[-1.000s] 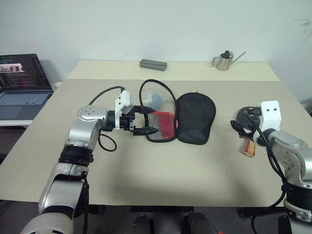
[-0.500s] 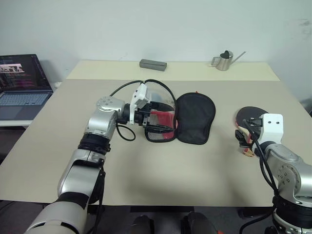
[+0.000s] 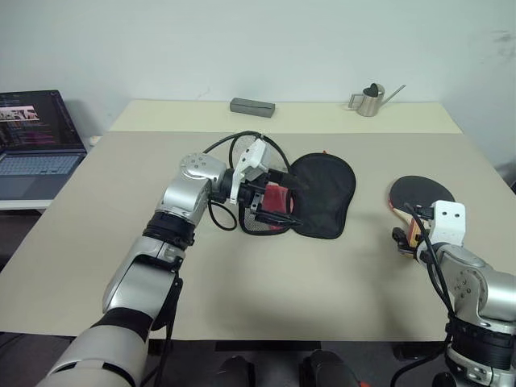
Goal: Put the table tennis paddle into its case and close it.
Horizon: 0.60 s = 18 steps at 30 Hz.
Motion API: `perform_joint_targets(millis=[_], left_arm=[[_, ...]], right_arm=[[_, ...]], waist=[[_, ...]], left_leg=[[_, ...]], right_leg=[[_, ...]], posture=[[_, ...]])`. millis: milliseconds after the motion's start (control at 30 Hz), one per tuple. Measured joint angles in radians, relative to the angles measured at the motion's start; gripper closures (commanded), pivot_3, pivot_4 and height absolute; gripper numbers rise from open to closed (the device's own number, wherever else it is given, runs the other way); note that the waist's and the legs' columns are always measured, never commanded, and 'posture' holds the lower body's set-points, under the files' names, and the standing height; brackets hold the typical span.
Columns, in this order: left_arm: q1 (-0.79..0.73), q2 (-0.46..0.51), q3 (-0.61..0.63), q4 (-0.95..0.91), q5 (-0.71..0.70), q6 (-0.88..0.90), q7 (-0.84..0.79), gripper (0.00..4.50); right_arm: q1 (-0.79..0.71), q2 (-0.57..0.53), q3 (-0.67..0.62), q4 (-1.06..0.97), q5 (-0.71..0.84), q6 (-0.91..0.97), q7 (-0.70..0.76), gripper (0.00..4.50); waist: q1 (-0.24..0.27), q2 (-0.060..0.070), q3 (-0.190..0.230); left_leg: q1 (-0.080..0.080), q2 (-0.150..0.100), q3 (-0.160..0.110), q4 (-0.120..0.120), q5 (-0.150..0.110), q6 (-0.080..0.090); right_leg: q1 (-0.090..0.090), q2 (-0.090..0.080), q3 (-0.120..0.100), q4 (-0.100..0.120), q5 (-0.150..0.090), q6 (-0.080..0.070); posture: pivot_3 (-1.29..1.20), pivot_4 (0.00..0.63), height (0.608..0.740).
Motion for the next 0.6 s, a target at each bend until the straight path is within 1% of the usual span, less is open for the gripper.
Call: perform_joint_targets(millis=[167,267,300,367,400,433,467,500,600], left_arm=[[0.000,0.003,-0.003,0.022,-0.001,-0.018,-0.002,0.00],[0.000,0.009,-0.004,0.025,0.000,-0.026,-0.002,0.00],[0.000,0.011,-0.004,0.025,0.000,-0.030,-0.003,0.00],[0.000,0.019,-0.003,0.025,0.000,-0.033,-0.003,0.00],[0.000,0.023,-0.003,0.025,0.001,-0.034,-0.003,0.00],[0.000,0.025,-0.001,0.025,0.001,-0.034,-0.004,0.00],[0.001,0.027,0.001,0.025,0.001,-0.034,-0.004,0.00],[0.001,0.030,0.003,0.025,0.001,-0.033,-0.004,0.00],[0.005,0.036,0.013,0.021,0.002,-0.029,-0.004,0.00]], right_arm=[[-0.024,0.000,0.004,0.075,-0.009,-0.057,-0.003,0.02],[-0.030,0.000,0.010,0.098,-0.014,-0.077,-0.002,0.60],[-0.031,0.000,0.010,0.101,-0.014,-0.079,-0.002,0.88],[-0.030,0.000,0.009,0.107,-0.016,-0.084,-0.003,1.60],[-0.029,0.000,0.009,0.107,-0.020,-0.086,-0.004,1.81],[-0.028,0.000,0.008,0.107,-0.022,-0.087,-0.005,1.81],[-0.028,0.002,0.007,0.106,-0.023,-0.087,-0.006,2.15],[-0.028,0.006,0.006,0.105,-0.024,-0.087,-0.009,2.22],[-0.027,0.022,-0.003,0.099,-0.027,-0.089,-0.020,2.98]], waist=[[-0.001,0.000,0.000],[-0.001,0.000,0.000],[-0.001,0.000,0.000],[-0.001,0.000,0.000],[-0.001,0.000,0.000],[-0.001,0.000,0.000],[-0.001,0.000,0.000],[-0.001,-0.001,0.000],[0.000,-0.001,-0.001]], left_leg=[[0.000,0.000,0.001,0.000,0.000,0.000],[0.002,0.000,0.001,0.001,0.000,0.000],[0.002,0.000,0.001,0.001,0.000,0.000],[0.004,0.000,0.000,0.001,0.000,0.000],[0.004,0.000,0.001,0.001,0.000,0.000],[0.004,0.000,0.001,0.001,0.000,0.000],[0.004,0.000,0.000,0.001,0.000,0.000],[0.004,0.000,0.000,0.001,0.000,0.000],[0.004,0.000,0.000,0.001,0.000,0.000]], right_leg=[[0.000,0.000,0.001,0.000,0.000,0.000],[0.002,0.000,0.001,0.000,0.000,0.000],[0.002,0.000,0.001,0.000,0.000,0.000],[0.004,0.000,0.001,0.000,0.000,0.000],[0.004,0.000,0.001,0.000,0.000,0.000],[0.004,0.000,0.001,0.000,0.000,0.000],[0.004,0.000,0.001,0.000,0.000,0.000],[0.004,0.000,0.001,0.000,0.000,0.000],[0.004,0.000,0.001,0.000,0.000,0.000]], posture=[[0.00,0.150,0.740],[0.00,0.150,0.740],[0.00,0.150,0.740],[0.00,0.150,0.740],[0.00,0.150,0.740],[0.00,0.150,0.740],[0.00,0.150,0.740],[0.00,0.150,0.740],[0.00,0.150,0.740]])
